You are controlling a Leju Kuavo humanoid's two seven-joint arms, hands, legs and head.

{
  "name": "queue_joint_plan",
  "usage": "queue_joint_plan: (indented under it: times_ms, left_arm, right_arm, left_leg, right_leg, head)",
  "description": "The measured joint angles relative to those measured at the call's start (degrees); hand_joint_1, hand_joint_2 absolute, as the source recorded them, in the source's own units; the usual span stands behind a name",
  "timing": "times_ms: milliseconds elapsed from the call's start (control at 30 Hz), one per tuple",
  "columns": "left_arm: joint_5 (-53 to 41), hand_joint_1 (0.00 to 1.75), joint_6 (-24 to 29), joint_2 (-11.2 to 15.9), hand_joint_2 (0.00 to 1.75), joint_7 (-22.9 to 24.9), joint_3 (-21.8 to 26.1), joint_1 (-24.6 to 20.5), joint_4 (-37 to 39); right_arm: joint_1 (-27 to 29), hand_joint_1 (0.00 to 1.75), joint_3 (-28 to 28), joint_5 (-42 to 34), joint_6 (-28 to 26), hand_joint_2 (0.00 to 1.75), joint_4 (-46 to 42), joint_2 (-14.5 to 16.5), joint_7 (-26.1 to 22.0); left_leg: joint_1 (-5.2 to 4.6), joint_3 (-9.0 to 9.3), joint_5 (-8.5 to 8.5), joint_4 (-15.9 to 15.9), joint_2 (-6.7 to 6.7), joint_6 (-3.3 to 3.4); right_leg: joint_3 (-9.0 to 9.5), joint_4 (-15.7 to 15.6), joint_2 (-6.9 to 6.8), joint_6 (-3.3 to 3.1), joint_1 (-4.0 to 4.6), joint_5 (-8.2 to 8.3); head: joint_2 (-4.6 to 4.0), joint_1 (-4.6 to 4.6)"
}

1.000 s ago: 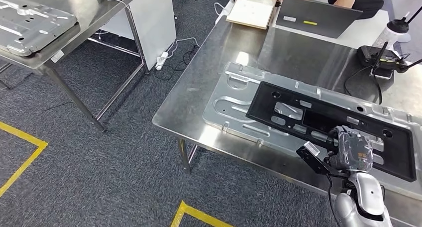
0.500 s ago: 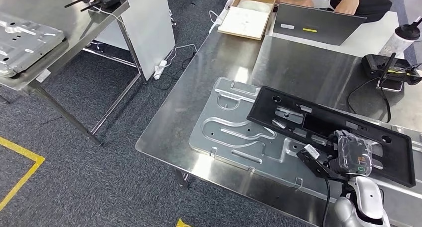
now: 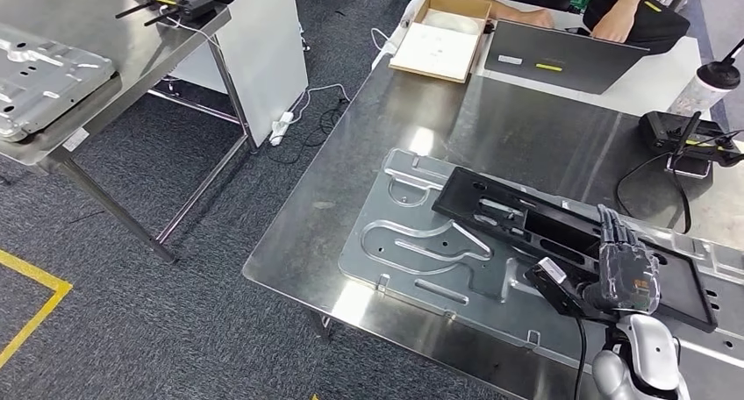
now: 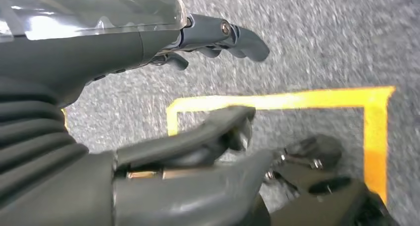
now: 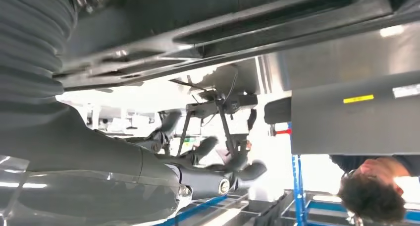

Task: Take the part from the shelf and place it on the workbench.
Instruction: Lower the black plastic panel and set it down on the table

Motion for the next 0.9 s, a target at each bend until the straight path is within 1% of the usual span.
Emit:
queue_joint_plan:
  times_ms: [33,67,100,133,167,200,233,267,300,333,367,400,433,467,500,533,567,600,633,667,700,733,767,800,833,867,900]
  left_arm:
    - [0.04,0.00,-0.09,-0.02,0.87,0.01,0.00,0.02,0.00]
    - [0.21,0.00,-0.34,-0.03,0.44,0.03,0.01,0.07,0.00]
    - [0.38,0.00,-0.67,-0.04,0.00,0.14,0.02,0.11,0.00]
    - [0.56,0.00,-1.03,-0.04,0.00,0.37,0.03,0.15,0.00]
    - [0.73,0.00,-1.27,-0.01,0.00,0.70,0.04,0.11,0.00]
    - [0.83,0.00,-1.28,0.02,0.00,1.04,0.05,0.07,0.00]
    - [0.96,0.00,-1.21,0.04,0.00,1.29,0.08,0.05,0.00]
    - [1.13,0.00,-1.12,0.05,0.00,1.38,0.11,0.04,0.00]
    - [1.26,0.00,-1.07,0.05,0.00,1.32,0.16,0.09,0.00]
    - [1.33,0.00,-1.07,0.06,0.00,1.20,0.21,0.11,0.00]
    - [1.38,0.00,-1.07,0.07,0.00,1.09,0.27,0.10,0.00]
    - [1.43,0.00,-1.07,0.07,0.00,1.02,0.35,0.09,0.00]
    - [1.51,0.00,-1.08,0.08,0.00,0.99,0.45,0.06,0.00]
    - [1.60,0.00,-1.14,0.08,0.00,0.99,0.57,0.05,0.00]
    - [1.70,0.00,-1.27,0.08,0.00,1.03,0.69,0.06,0.00]
    - [1.77,0.00,-1.45,0.08,0.00,1.08,0.80,0.10,0.00]
    - [1.80,0.00,-1.69,0.08,0.00,1.16,0.89,0.14,0.00]
    - [1.83,0.00,-1.89,0.08,0.00,1.23,0.95,0.18,0.00]
    - [1.83,0.00,-2.04,0.08,0.00,1.28,0.98,0.15,0.00]
    - [1.83,0.00,-2.13,0.13,0.00,1.31,0.99,0.06,-0.01]
    - [1.82,0.00,-2.16,0.16,0.00,1.32,1.00,-0.05,-0.01]
    - [1.81,0.00,-2.22,0.18,0.00,1.33,1.01,-0.13,-0.02]
    - [1.81,0.00,-2.32,0.20,0.00,1.33,1.01,-0.18,-0.02]
    - [1.83,0.00,-2.45,0.16,0.00,1.33,1.02,-0.15,-0.02]
    - [1.84,0.00,-2.61,0.14,0.00,1.34,1.04,-0.11,-0.02]
    - [1.85,0.00,-2.73,0.11,0.00,1.36,1.05,-0.07,-0.01]
    - [1.85,0.00,-2.83,0.10,0.00,1.38,1.07,-0.03,-0.01]
  right_arm:
    - [0.10,0.00,0.00,-0.02,0.00,0.87,0.02,0.00,0.00]
    - [0.16,0.00,0.00,-0.03,0.00,0.44,0.03,-0.01,-0.01]
    - [0.17,0.00,0.00,-0.05,0.00,0.00,0.04,-0.01,-0.01]
    - [0.15,0.00,0.00,-0.08,0.01,0.00,0.05,-0.01,-0.01]
    - [0.14,0.00,0.00,-0.10,0.01,0.00,0.06,-0.02,-0.03]
    - [0.13,0.00,-0.01,-0.14,0.00,0.00,0.06,-0.02,-0.05]
    - [0.17,0.00,-0.02,-0.19,-0.01,0.00,0.06,-0.01,-0.06]
    - [0.22,0.00,-0.03,-0.23,-0.03,0.00,0.02,-0.01,-0.08]
    - [0.28,0.00,-0.04,-0.27,-0.05,0.00,-0.04,-0.01,-0.09]
    - [0.32,0.00,-0.05,-0.31,-0.06,0.00,-0.15,-0.01,-0.13]
    - [0.34,0.00,-0.05,-0.33,-0.07,0.00,-0.30,-0.01,-0.17]
    - [0.34,0.00,-0.06,-0.40,-0.07,0.00,-0.43,-0.01,-0.22]
    - [0.37,0.00,-0.07,-0.50,-0.06,0.00,-0.54,0.00,-0.29]
    - [0.42,0.00,-0.07,-0.62,-0.05,0.00,-0.60,0.01,-0.35]
    - [0.49,0.00,-0.07,-0.75,-0.03,0.00,-0.62,0.01,-0.41]
    - [0.56,0.00,-0.07,-0.83,-0.02,0.00,-0.62,0.02,-0.45]
    - [0.60,0.00,-0.07,-0.87,0.00,0.00,-0.61,0.02,-0.48]
    - [0.62,0.00,-0.07,-0.89,0.01,0.00,-0.61,0.02,-0.50]
    - [0.63,0.00,-0.07,-0.89,0.02,0.00,-0.60,0.02,-0.53]
    - [0.67,0.00,-0.07,-0.89,0.02,0.00,-0.60,0.02,-0.56]
    - [0.70,0.00,-0.08,-0.89,0.02,0.00,-0.59,0.02,-0.60]
    - [0.73,0.00,-0.09,-0.94,0.02,0.00,-0.58,0.02,-0.63]
    - [0.80,0.00,-0.10,-0.99,0.03,0.00,-0.58,0.02,-0.67]
    - [0.84,0.00,-0.11,-1.05,0.03,0.00,-0.58,0.02,-0.73]
    - [0.87,0.00,-0.15,-1.13,0.03,0.00,-0.58,0.01,-0.78]
    - [0.92,0.00,-0.22,-1.16,0.03,0.00,-0.58,-0.01,-0.84]
    - [0.92,0.00,-0.32,-1.20,0.03,0.00,-0.58,-0.04,-0.87]
  left_leg:
    - [0.18,0.05,-0.18,0.15,0.00,-0.23]
    - [0.42,0.10,-0.42,0.40,-0.01,-0.53]
    - [0.69,0.15,-0.74,0.78,-0.02,-0.89]
    - [0.91,0.15,-1.16,1.25,-0.05,-1.35]
    - [1.00,0.06,-1.56,1.85,-0.11,-1.84]
    - [0.99,-0.07,-1.82,2.30,-0.18,-2.30]
    - [0.88,-0.19,-1.96,2.59,-0.26,-2.68]
    - [0.82,-0.24,-1.94,2.75,-0.31,-2.96]
    - [0.88,-0.23,-1.92,2.73,-0.33,-3.20]
    - [0.97,-0.27,-2.26,2.99,-0.32,-3.39]
    - [1.09,-0.58,-3.19,3.92,-0.30,-3.56]
    - [1.16,-1.37,-4.91,6.05,-0.27,-3.68]
    - [1.18,-2.61,-7.13,9.29,-0.24,-3.73]
    - [1.16,-4.14,-9.42,13.27,-0.24,-3.73]
    - [1.14,-5.45,-11.13,16.85,-0.24,-3.67]
    - [1.09,-5.99,-11.80,18.85,-0.24,-3.51]
    - [0.98,-5.46,-11.44,18.68,-0.24,-3.20]
    - [0.79,-3.82,-10.18,16.21,-0.24,-2.73]
    - [0.49,-1.33,-8.55,12.20,-0.25,-2.04]
    - [0.13,1.05,-7.37,8.02,-0.16,-1.27]
    - [-0.23,2.77,-6.44,4.79,-0.05,-0.72]
    - [-0.56,3.69,-5.97,2.88,0.05,-0.34]
    - [-0.82,3.78,-5.74,2.25,0.16,-0.18]
    - [-0.94,3.60,-5.08,1.98,0.17,-0.14]
    - [-0.86,3.43,-4.34,1.53,0.27,-0.07]
    - [-0.72,3.19,-3.45,1.00,0.37,0.10]
    - [-0.52,2.76,-2.50,0.49,0.48,0.28]
  right_leg:
    - [-0.83,1.32,-0.03,0.39,-0.34,0.14]
    - [-0.53,0.38,-0.07,0.78,-0.66,1.43]
    - [0.89,-2.69,-0.13,1.17,-0.98,3.56]
    - [2.73,-6.45,-0.15,1.56,-1.23,5.23]
    - [4.23,-9.63,-0.05,1.64,-1.28,6.44]
    - [5.12,-11.50,0.07,1.46,-1.24,6.91]
    - [5.32,-12.01,0.21,1.09,-1.10,6.70]
    - [5.17,-11.85,0.32,0.55,-0.92,6.75]
    - [5.09,-11.71,0.32,0.05,-0.87,6.76]
    - [5.07,-11.73,0.27,-0.41,-0.85,6.84]
    - [5.02,-11.80,0.19,-0.90,-0.82,6.97]
    - [4.92,-11.89,0.10,-1.37,-0.77,7.14]
    - [4.74,-11.92,-0.02,-1.75,-0.65,7.30]
    - [4.45,-11.90,-0.12,-2.07,-0.44,7.48]
    - [4.12,-11.87,-0.20,-2.34,-0.19,7.69]
    - [3.77,-11.82,-0.26,-2.54,0.08,7.92]
    - [3.41,-11.77,-0.26,-2.67,0.35,8.19]
    - [3.09,-11.73,-0.23,-2.74,0.61,8.49]
    - [2.81,-11.71,-0.19,-2.76,0.80,8.82]
    - [2.61,-11.70,-0.17,-2.68,0.95,9.16]
    - [2.49,-11.75,-0.18,-2.48,0.98,9.49]
    - [2.43,-11.82,-0.24,-2.17,0.88,9.83]
    - [2.42,-11.98,-0.32,-1.75,0.72,10.21]
    - [2.43,-12.29,-0.37,-1.31,0.56,10.69]
    - [2.38,-12.41,-0.40,-0.93,0.41,10.88]
    - [2.18,-12.23,-0.36,-0.62,0.35,10.29]
    - [1.70,-11.10,-0.29,-0.34,0.32,8.53]
  head:
    - [0.00,-0.01]
    - [0.00,-0.01]
    - [-0.01,-0.01]
    - [0.00,0.01]
    - [0.01,0.01]
    - [0.01,0.01]
    - [0.01,0.01]
    - [0.01,0.00]
    - [0.00,-0.01]
    - [0.00,-0.01]
    - [0.00,-0.01]
    - [-0.01,-0.01]
    - [-0.01,-0.01]
    - [-0.01,-0.01]
    - [-0.01,-0.01]
    - [-0.01,-0.02]
    - [-0.01,-0.02]
    - [-0.01,-0.02]
    - [-0.01,-0.01]
    - [0.00,0.01]
    - [0.00,0.02]
    - [0.00,0.01]
    - [0.00,0.00]
    - [-0.01,-0.01]
    - [-0.01,-0.02]
    - [-0.01,0.01]
    - [-0.01,0.02]
